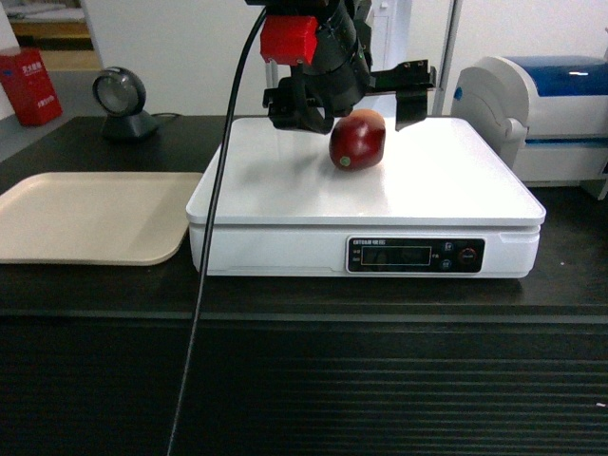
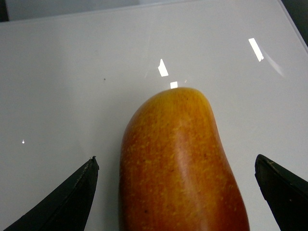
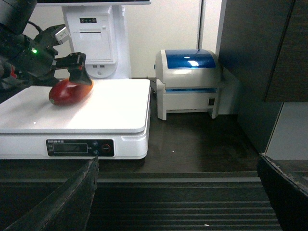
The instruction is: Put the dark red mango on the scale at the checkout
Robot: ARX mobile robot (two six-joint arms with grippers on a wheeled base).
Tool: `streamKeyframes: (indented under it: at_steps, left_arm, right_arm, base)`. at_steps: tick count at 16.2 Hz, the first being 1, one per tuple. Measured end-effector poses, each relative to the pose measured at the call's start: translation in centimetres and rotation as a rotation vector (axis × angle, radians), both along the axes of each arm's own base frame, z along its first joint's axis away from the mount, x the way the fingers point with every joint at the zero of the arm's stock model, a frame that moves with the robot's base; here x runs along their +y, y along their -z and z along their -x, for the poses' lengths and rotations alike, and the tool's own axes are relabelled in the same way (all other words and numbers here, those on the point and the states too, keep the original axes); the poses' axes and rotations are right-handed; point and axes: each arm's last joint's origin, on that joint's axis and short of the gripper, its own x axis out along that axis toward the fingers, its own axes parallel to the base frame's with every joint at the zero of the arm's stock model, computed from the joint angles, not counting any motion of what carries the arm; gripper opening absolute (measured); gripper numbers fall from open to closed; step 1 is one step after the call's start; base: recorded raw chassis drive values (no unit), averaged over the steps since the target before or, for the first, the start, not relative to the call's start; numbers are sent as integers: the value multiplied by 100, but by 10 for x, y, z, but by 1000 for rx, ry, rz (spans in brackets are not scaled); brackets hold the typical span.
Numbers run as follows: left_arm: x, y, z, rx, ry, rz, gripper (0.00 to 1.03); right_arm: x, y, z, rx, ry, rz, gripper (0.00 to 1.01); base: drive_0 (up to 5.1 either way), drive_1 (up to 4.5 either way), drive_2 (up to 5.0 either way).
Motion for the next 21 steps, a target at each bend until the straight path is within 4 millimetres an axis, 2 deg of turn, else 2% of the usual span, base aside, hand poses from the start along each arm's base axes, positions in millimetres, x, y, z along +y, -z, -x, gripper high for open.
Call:
streamKeyframes:
  at_steps: [3, 5, 8, 10, 11, 12, 14, 15, 18, 21]
  left_arm:
    - [0, -4, 0, -64, 1, -3, 98]
    - [4, -20, 5, -161, 33, 16, 98]
    - [17, -77, 35, -430, 179, 68, 98]
    - [39, -105, 63, -613, 297, 65, 98]
    - [59, -108, 76, -685, 334, 35, 98]
    - [82, -103, 84, -723, 354, 2, 98]
    - [137, -79, 104, -691, 347, -64, 98]
    - [168, -72, 117, -658, 292, -94, 98]
    - [232, -70, 151, -641, 61, -112, 98]
    - [282, -59, 180, -526, -185, -74, 98]
  right_arm:
    - [0, 0, 0, 0, 0, 0, 98]
    - [0, 0, 0, 0, 0, 0, 98]
    - [0, 0, 0, 0, 0, 0, 98]
    - [0, 0, 0, 0, 0, 0, 98]
    - [0, 0, 0, 0, 0, 0, 98]
    - [0, 0, 0, 0, 0, 0, 98]
    - [0, 0, 0, 0, 0, 0, 98]
    - [0, 0, 0, 0, 0, 0, 98]
    - [0, 0, 0, 0, 0, 0, 98]
    - [0, 0, 0, 0, 0, 0, 98]
  base:
    - [0, 0, 0]
    - [0, 0, 0]
    - [0, 0, 0]
    - [0, 0, 0]
    - [0, 0, 0]
    - [0, 0, 0]
    - [0, 0, 0]
    - [0, 0, 0]
    - [0, 0, 0]
    - [0, 0, 0]
